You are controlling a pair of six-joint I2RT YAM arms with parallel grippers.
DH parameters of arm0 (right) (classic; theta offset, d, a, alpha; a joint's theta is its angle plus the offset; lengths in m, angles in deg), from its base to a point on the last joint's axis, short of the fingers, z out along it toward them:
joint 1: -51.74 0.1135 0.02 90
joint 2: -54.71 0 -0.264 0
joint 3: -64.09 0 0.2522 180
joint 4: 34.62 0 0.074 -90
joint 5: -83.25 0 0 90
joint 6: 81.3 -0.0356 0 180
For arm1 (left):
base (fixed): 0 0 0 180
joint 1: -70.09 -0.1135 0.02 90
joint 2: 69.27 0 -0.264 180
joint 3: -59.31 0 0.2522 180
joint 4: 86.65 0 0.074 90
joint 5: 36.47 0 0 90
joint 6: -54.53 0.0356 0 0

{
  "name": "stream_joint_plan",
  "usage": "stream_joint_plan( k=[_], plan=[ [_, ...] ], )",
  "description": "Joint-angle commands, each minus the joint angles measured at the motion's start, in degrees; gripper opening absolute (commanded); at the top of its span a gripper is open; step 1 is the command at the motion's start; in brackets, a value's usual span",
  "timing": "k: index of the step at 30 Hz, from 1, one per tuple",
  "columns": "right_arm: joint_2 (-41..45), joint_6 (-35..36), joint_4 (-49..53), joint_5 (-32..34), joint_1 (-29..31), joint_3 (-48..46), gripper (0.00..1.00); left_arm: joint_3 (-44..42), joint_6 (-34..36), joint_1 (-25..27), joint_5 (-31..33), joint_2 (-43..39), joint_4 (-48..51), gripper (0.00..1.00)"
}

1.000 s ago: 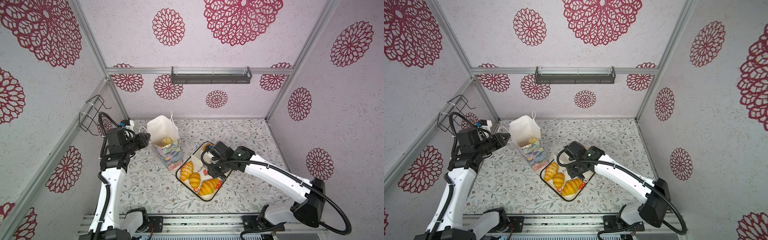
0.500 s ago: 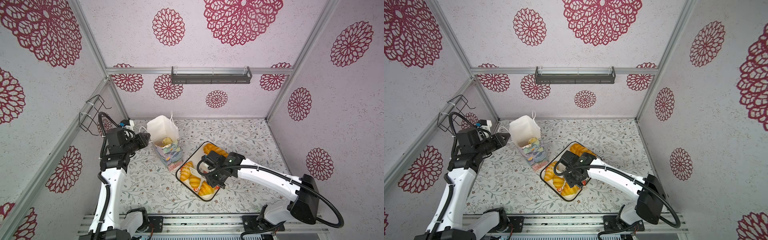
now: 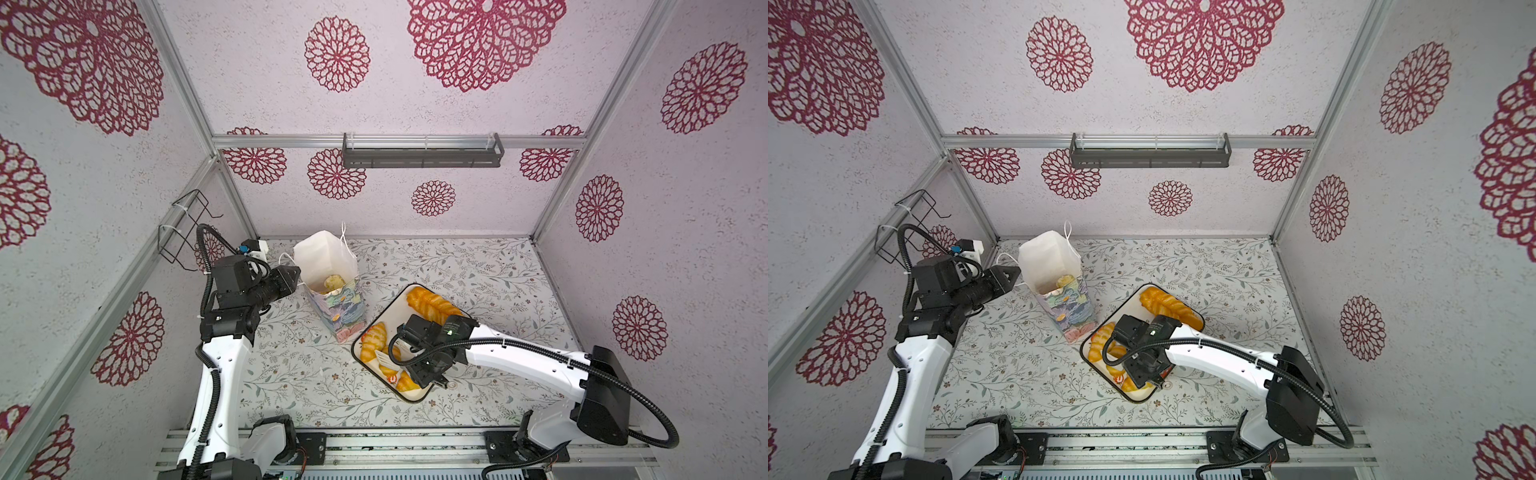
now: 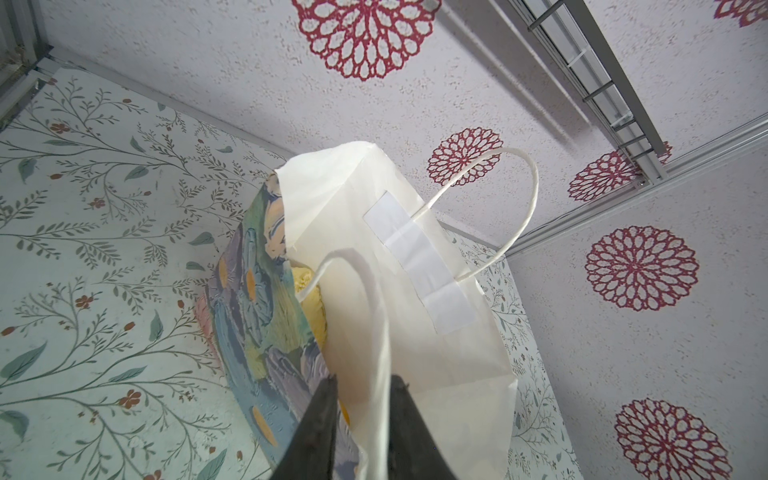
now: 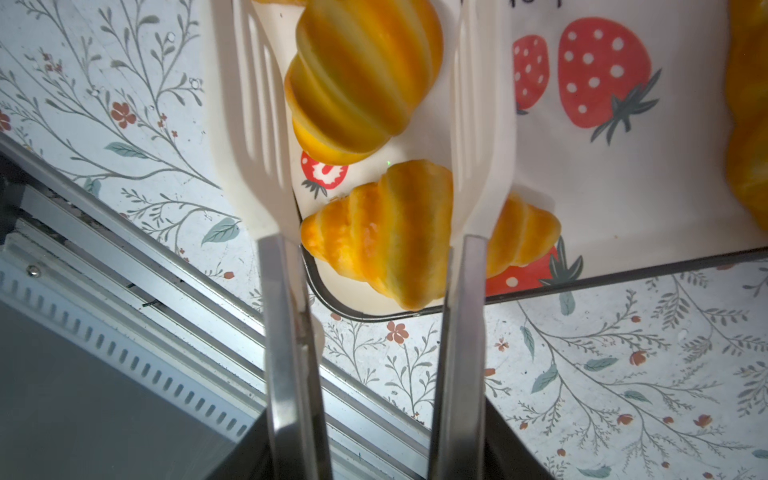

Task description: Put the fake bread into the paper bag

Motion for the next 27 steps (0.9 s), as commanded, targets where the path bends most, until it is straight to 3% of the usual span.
stream_joint_plan(
  k=[1,16,27],
  plan=[
    [-0.20,-0.95,0.08,1.84,0.38,0.29,0.56,0.23,0.18,0.42,0.04,-0.68,-1.05,0.25],
    [-3.13,-0.09,-2.43,0.94,0.65,-0.10,0.56,0.22,0.18,0.43,0.04,-0.53,-0.95,0.25],
    [-0.62,-0.05,0.87,5.52,0.56,1.24,0.45,0.23,0.15,0.45,0.22,-0.32,-0.87,0.25]
  ],
)
